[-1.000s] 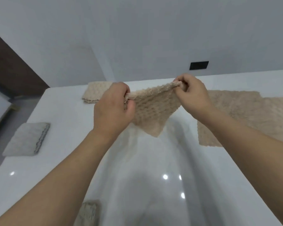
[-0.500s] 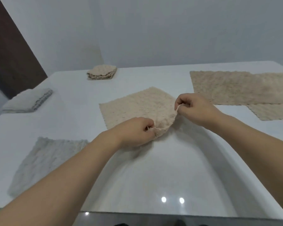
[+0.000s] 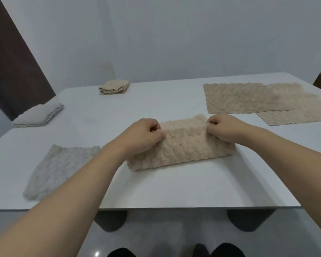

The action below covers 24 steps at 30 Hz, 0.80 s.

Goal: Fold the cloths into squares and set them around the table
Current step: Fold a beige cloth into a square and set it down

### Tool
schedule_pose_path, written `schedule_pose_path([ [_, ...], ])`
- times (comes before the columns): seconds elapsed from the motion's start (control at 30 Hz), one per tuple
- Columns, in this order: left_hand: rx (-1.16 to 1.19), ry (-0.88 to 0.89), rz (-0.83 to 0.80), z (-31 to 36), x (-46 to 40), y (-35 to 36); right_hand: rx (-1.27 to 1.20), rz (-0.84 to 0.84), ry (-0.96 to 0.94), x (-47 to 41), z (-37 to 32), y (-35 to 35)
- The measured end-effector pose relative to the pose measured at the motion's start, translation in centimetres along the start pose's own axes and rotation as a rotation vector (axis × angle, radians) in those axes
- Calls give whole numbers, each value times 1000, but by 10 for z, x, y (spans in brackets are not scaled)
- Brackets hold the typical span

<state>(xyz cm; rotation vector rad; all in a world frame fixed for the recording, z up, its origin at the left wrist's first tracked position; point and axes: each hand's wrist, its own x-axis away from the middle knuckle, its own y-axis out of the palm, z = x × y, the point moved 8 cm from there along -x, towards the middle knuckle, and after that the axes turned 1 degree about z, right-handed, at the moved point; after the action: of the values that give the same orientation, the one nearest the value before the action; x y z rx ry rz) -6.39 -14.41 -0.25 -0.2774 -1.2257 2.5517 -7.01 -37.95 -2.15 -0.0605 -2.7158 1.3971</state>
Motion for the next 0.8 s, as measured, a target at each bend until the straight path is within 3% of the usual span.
schedule_pose_path([
  [0.13,-69,-45,112,-31,-48,9,159,139,-46,-46,-5,-2],
  [0.27,-293,-121,246,-57,-92,31,260,264,-47,-89,3,16],
  [0.4,-329,14,322,-54,-105,38,197,441,-80,-95,19,25],
  [0.63,-425,36,338,-49,-110,37,182,394,-182,-102,16,26],
  [0.8,-265,129,238,-40,-107,35,10,383,-248,-94,8,15],
])
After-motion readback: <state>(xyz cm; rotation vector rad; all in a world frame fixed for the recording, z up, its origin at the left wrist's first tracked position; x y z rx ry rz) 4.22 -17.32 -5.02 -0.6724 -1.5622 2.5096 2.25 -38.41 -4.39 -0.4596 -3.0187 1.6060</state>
